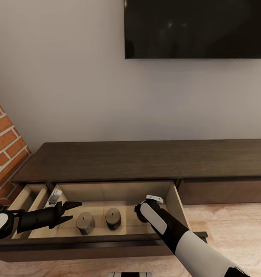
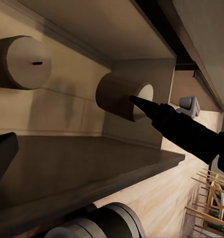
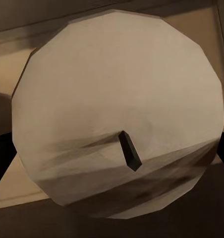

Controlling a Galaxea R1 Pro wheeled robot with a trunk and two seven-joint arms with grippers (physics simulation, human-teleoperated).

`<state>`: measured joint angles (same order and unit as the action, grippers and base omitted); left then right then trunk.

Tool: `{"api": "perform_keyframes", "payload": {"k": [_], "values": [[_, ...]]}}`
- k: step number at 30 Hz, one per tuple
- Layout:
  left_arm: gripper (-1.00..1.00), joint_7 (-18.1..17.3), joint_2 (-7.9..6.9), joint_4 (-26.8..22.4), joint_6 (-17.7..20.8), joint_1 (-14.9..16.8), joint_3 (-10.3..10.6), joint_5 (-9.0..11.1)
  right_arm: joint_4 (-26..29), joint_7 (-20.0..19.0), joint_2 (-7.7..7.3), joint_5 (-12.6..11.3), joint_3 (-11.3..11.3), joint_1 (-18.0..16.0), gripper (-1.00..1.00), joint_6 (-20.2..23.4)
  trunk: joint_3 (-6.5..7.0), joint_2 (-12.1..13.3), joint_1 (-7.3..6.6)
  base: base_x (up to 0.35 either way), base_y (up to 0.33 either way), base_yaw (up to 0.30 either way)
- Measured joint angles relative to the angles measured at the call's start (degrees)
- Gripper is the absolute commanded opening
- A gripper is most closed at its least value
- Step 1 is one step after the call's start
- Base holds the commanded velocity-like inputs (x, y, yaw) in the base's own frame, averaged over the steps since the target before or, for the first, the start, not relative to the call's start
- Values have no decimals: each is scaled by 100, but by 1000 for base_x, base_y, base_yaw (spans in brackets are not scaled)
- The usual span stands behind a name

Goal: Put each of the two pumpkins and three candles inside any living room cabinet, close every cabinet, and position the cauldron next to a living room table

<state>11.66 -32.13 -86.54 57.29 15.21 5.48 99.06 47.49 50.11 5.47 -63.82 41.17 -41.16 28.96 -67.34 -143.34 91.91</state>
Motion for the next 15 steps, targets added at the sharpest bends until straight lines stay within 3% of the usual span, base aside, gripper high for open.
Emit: {"api": "perform_keyframes", "payload": {"k": [8, 15], "values": [[100, 0, 0, 8, 1, 0, 0, 0, 0, -5, 0, 2, 0, 0, -100, 1, 0, 0, 0, 13, 0, 0], [100, 0, 0, 5, 4, -1, 0, -2, 0, -33, 0, -4, 0, 1, -100, 4, -110, -6, 14, 0, 0, 0]]}}
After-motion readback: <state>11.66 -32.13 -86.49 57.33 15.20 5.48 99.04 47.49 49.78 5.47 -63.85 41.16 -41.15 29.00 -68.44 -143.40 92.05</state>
